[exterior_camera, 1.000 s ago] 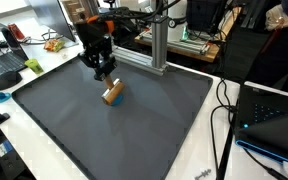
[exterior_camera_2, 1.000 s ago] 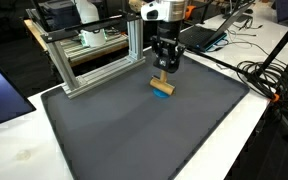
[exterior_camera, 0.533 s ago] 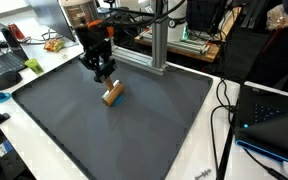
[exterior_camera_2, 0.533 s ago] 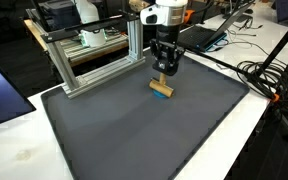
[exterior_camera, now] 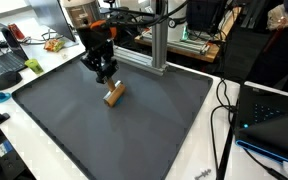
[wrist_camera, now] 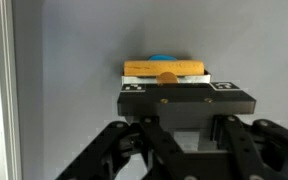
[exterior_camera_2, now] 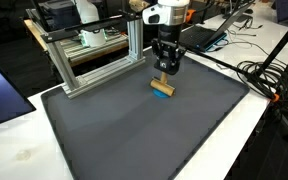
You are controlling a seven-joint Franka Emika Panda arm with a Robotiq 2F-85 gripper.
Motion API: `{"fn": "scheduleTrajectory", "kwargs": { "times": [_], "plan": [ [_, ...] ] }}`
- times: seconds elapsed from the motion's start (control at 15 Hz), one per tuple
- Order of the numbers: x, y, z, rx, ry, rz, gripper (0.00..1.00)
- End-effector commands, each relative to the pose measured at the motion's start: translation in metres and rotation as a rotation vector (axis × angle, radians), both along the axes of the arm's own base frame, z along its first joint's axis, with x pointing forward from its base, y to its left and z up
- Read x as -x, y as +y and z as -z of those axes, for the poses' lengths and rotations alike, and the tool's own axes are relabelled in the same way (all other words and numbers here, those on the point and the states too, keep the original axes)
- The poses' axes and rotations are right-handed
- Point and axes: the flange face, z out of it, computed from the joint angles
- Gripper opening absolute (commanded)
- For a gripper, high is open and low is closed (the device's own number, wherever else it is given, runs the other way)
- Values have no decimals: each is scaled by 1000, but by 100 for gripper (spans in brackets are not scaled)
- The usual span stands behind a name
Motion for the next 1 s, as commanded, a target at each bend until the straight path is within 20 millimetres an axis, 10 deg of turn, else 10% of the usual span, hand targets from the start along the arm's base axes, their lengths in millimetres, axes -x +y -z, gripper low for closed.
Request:
{"fn": "scheduleTrajectory", "kwargs": {
  "times": [0.0,0.93],
  "plan": [
    [1,6,25,-17,28,5,22],
    [1,23,27,-27,27,-18,22]
  ]
}}
